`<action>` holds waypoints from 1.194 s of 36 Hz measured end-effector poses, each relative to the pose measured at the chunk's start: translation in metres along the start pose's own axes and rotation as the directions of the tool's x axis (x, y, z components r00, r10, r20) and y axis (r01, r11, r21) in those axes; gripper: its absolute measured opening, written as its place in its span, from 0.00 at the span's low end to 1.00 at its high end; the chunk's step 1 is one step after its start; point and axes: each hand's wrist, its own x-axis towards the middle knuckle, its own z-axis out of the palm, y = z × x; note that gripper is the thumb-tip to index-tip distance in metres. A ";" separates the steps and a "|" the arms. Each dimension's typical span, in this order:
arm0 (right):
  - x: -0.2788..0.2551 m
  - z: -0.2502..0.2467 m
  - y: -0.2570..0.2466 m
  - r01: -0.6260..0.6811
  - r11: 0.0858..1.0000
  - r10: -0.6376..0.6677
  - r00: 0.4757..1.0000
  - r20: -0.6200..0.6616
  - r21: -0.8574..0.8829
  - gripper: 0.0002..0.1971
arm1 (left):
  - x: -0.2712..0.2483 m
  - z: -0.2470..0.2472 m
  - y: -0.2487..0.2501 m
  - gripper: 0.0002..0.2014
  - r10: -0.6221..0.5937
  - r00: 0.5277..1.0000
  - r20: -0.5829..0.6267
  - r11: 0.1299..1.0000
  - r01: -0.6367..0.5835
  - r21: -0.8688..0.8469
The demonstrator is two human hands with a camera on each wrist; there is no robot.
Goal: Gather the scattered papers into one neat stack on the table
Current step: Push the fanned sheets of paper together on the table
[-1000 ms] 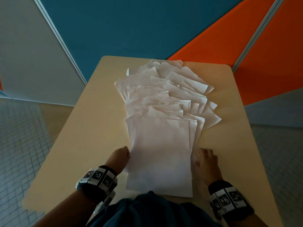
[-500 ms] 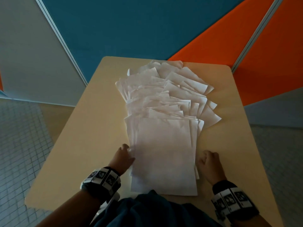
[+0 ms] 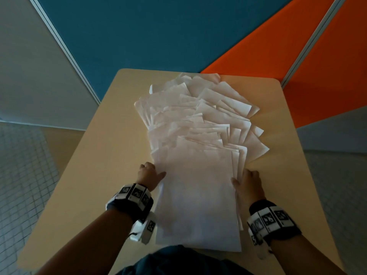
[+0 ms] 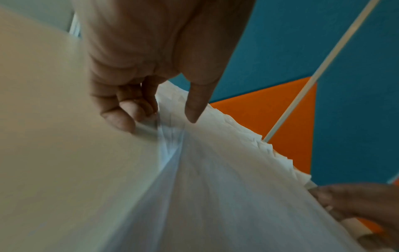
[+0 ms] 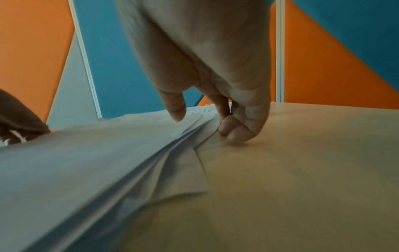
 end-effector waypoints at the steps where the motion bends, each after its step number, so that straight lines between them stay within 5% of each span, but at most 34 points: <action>1: 0.003 0.000 -0.004 0.012 0.999 -0.012 1.000 -0.008 -0.035 0.25 | 0.003 0.000 0.005 0.29 -0.013 1.000 -0.001 1.000 0.013 -0.013; 11: 0.009 0.013 -0.024 0.146 0.987 -0.146 0.989 0.002 -0.064 0.34 | 0.008 0.015 0.033 0.37 0.158 0.987 0.010 0.986 -0.158 0.051; 15: 0.007 0.007 -0.014 0.068 0.997 -0.066 0.997 -0.048 0.036 0.33 | 0.010 0.010 0.023 0.43 0.088 0.996 -0.025 0.993 -0.090 -0.074; 20: -0.012 0.002 0.009 0.073 0.997 -0.073 0.997 0.028 -0.007 0.18 | -0.007 0.007 -0.007 0.26 0.182 0.982 0.048 0.983 -0.181 -0.023; 27: -0.043 0.020 -0.005 0.096 0.984 -0.086 0.994 0.072 -0.152 0.28 | -0.037 0.025 -0.011 0.23 0.219 0.965 0.147 0.945 -0.247 0.214; 31: -0.043 0.008 0.002 0.028 1.000 -0.029 0.994 0.101 0.010 0.26 | -0.039 0.013 -0.014 0.21 0.202 0.972 0.120 0.956 -0.222 0.191; 37: -0.061 0.002 0.028 0.007 1.000 -0.007 0.993 0.115 -0.003 0.20 | -0.053 0.008 -0.026 0.17 0.181 0.973 0.142 0.961 -0.206 0.187; 43: -0.086 0.026 0.009 -0.001 0.999 0.007 0.993 0.118 -0.049 0.31 | -0.066 0.018 -0.022 0.19 0.179 0.959 0.220 0.944 -0.231 0.235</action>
